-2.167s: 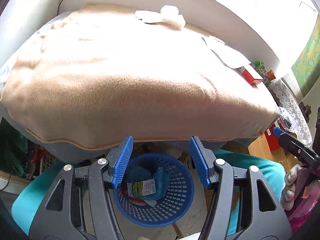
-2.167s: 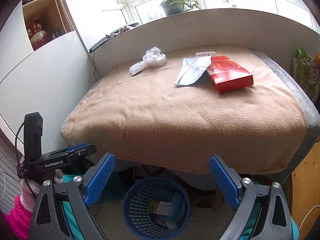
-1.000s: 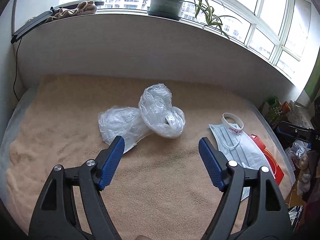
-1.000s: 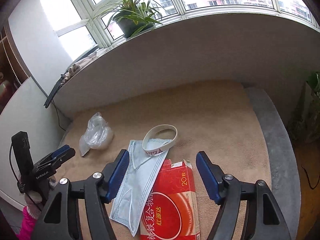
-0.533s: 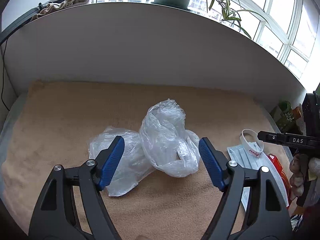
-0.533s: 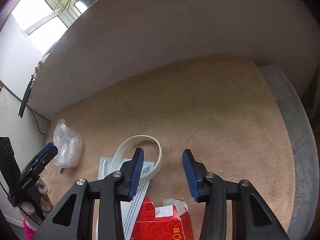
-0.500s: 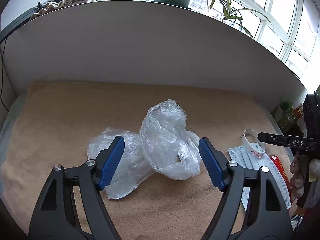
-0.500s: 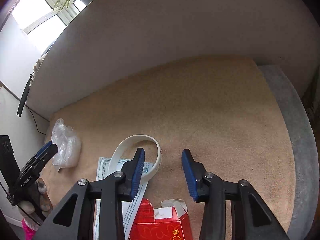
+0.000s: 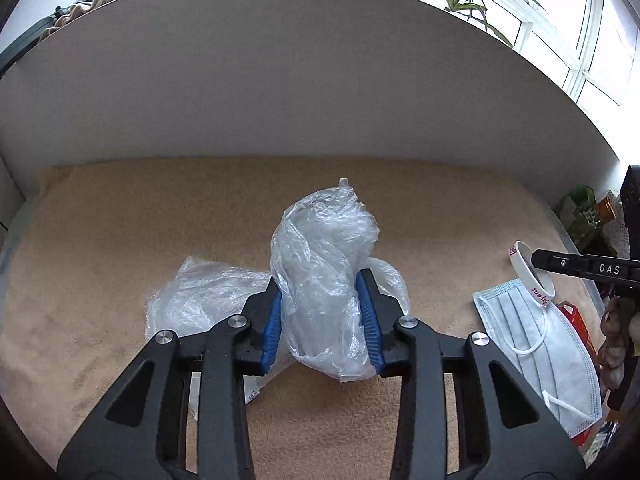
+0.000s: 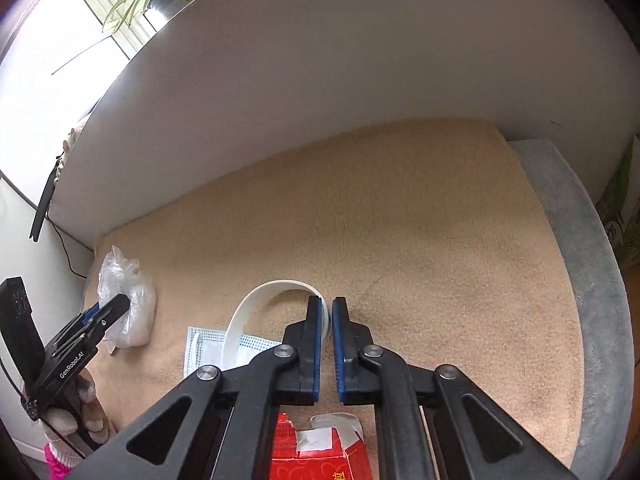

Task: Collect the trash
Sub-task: 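Grasp the clear plastic bag with the left tool while the right tool grasps the white wristband, then carry the plastic bag and wristband down over the wastebasket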

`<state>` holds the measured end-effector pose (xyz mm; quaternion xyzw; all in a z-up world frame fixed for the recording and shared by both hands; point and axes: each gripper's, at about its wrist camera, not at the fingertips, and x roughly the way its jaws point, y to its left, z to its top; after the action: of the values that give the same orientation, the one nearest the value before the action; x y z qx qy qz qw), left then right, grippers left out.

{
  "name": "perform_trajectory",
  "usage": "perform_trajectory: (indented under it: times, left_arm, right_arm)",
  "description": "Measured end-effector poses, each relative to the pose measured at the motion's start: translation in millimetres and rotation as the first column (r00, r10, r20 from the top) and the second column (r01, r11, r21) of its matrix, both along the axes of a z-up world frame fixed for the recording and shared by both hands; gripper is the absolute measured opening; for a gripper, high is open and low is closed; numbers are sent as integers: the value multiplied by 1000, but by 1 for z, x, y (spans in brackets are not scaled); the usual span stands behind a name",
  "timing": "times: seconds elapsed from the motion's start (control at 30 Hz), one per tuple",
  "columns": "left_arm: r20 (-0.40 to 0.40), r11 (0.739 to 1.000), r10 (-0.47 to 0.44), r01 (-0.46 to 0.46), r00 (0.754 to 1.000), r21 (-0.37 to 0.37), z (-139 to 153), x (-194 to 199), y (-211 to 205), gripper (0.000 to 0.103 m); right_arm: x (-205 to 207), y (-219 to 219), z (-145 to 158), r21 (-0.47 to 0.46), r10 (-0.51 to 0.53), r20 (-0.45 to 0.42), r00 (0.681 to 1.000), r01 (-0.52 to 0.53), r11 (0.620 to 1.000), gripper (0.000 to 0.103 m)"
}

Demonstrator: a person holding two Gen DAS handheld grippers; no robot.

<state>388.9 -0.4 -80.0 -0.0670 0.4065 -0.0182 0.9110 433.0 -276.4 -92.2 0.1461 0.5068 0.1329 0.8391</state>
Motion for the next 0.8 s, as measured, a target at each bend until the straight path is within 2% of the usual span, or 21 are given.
perform_trajectory:
  times: [0.27, 0.3, 0.33, 0.37, 0.4, 0.43, 0.5, 0.53, 0.6, 0.8]
  left_arm:
    - [38, 1000, 19, -18, 999, -25, 15, -17, 14, 25]
    - [44, 1000, 20, -19, 999, -24, 18, -19, 15, 25]
    - [49, 1000, 20, -19, 999, -24, 18, -32, 20, 25]
    - [52, 1000, 19, -17, 998, -26, 19, -35, 21, 25]
    - [53, 1000, 17, -15, 998, -28, 21, -38, 22, 25]
    - [57, 1000, 15, -14, 998, -27, 21, -43, 22, 25]
    - [61, 1000, 10, -8, 998, -20, 22, -44, 18, 25]
    - [63, 1000, 7, -6, 998, -19, 22, -44, 17, 25]
    - [66, 1000, 4, -3, 998, -17, 23, -44, 17, 25]
    - [81, 1000, 4, -2, 997, -14, 31, -47, 16, 24]
  right_arm:
    - [-15, -11, 17, 31, -17, 57, 998, 15, 999, 2]
    - [-15, -11, 17, 29, -6, 59, 998, 4, 1000, 4]
    - [-15, -10, 16, 19, -3, 49, 999, 2, 1000, 11]
    - [-13, -9, 13, 11, -4, 28, 1000, 4, 1000, 36]
    - [-7, -9, 10, 17, 9, 2, 1000, -9, 1000, 50]
    - [-3, -2, 5, 13, 25, -13, 1000, -25, 1000, 48]
    - [2, 12, -3, -44, 50, -44, 998, -52, 998, 30]
    - [3, 16, -5, -87, 57, -39, 998, -60, 994, 24]
    - [2, 19, -2, -118, 72, -18, 997, -74, 990, 0]
    - [-10, 7, 16, -74, 29, 50, 998, -25, 997, 0]
